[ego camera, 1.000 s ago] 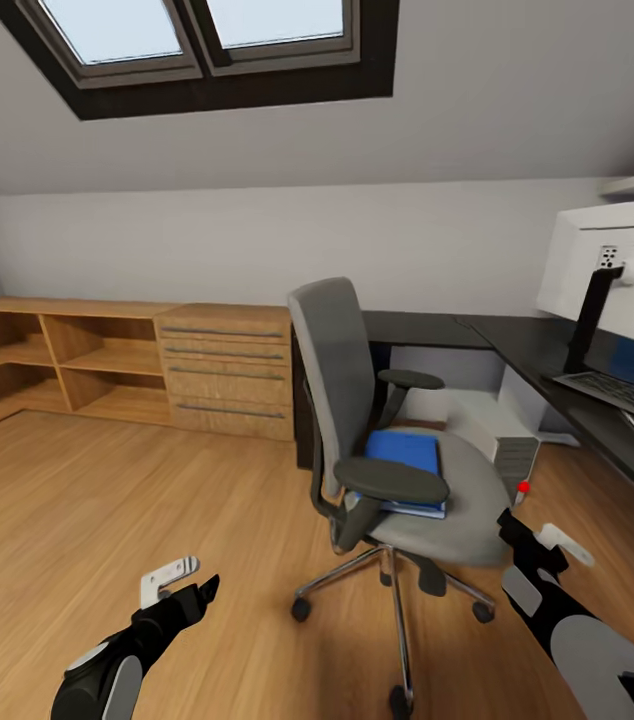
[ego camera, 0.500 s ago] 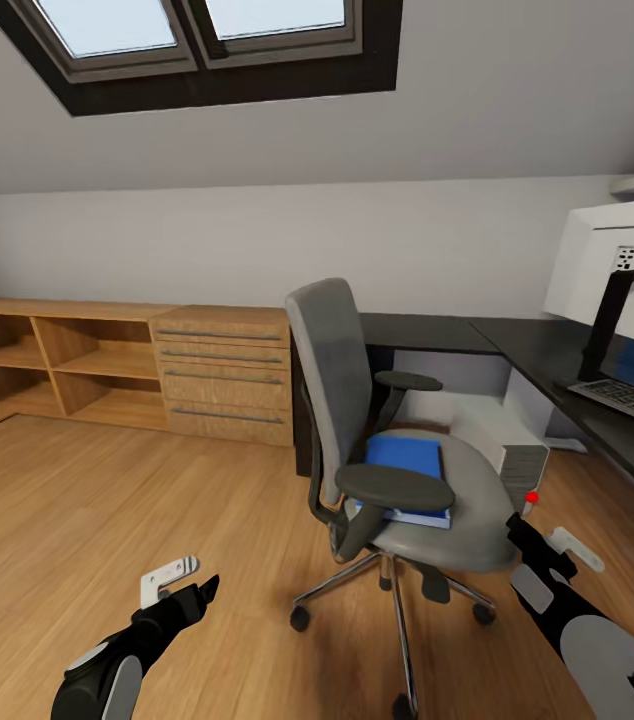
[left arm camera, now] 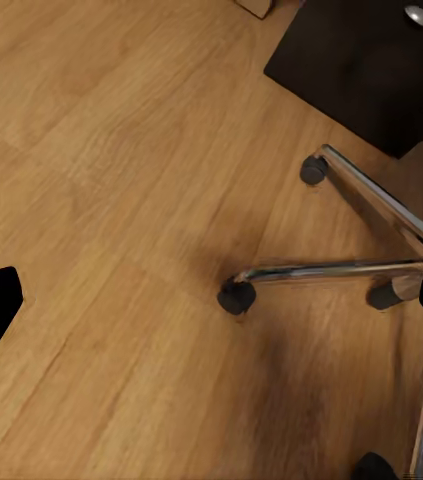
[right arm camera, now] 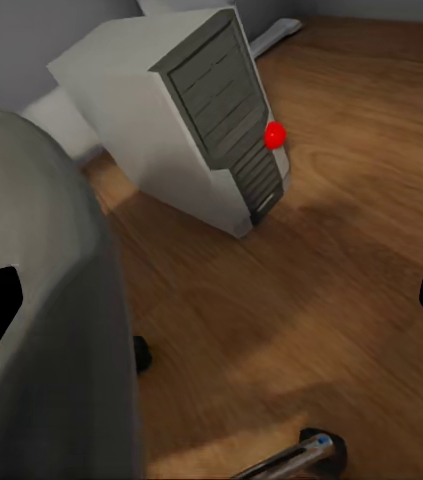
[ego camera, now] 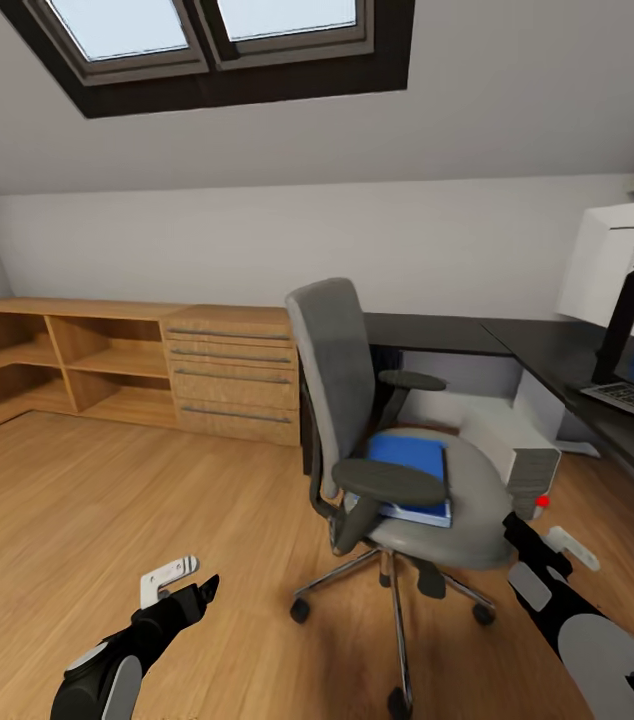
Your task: In the bedroom, organize the workspace by keeping the computer under the desk, ensuring the monitor is on the desk, placing the keyboard on the desk next to the monitor, placing the mouse on the desk next to the keyboard, moving the folder from the swivel chair onto the desk next to the mouse, stacking the notebook on top of the folder with the pen on top of the notebook, and positioning the swivel chair next to the desk.
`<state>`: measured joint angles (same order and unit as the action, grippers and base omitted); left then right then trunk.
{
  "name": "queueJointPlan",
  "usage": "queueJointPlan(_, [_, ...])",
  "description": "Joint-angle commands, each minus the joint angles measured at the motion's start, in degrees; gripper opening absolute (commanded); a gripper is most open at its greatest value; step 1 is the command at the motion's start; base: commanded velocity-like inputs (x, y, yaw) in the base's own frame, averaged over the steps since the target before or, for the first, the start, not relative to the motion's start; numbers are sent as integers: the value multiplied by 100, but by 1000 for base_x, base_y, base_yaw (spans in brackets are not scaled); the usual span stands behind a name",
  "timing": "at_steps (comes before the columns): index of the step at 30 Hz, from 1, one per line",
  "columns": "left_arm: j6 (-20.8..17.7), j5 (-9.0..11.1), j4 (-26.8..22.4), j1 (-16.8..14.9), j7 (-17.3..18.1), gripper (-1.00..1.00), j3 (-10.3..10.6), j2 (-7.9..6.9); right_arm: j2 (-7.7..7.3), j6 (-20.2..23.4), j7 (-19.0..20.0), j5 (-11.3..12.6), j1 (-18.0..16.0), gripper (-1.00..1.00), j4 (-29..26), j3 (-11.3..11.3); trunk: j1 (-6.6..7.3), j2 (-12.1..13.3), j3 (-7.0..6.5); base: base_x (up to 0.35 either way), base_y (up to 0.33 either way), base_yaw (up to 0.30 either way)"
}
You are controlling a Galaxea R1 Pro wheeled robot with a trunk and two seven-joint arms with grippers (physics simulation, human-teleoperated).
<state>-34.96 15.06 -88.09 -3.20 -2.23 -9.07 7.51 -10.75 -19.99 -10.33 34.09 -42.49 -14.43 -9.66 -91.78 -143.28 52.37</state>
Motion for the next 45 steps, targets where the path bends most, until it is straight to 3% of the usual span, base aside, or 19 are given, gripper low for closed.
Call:
queueJointPlan(1, [-33, 59, -5, -6, -23, 100, -7, 5, 1, -23, -4, 125, 4, 100, 20, 52, 0, -1, 7, 0, 0, 255])
queueJointPlan(16, [-22, 59, -7, -6, -25, 100, -2, 12, 11, -23, -4, 125, 4, 100, 23, 57, 0, -1, 7, 0, 0, 230])
queueJointPlan(26, [-20, 45, -3, -6, -39, 100, 169, 10, -4, -23, 4, 130, 4, 100, 19, 43, 0, -1, 7, 135, -61, -148])
queueJointPlan(37, [-20, 48, -2, -6, -40, 100, 220, 8, -14, -23, 5, 133, 4, 100, 19, 38, 0, -1, 7, 76, -30, -88])
queueJointPlan(45, [15, 34, -83, -6, -28, 100, 176, 36, 246, -201, -115, -54, -1, 100, 48, 79, 0, -1, 7, 0, 0, 0])
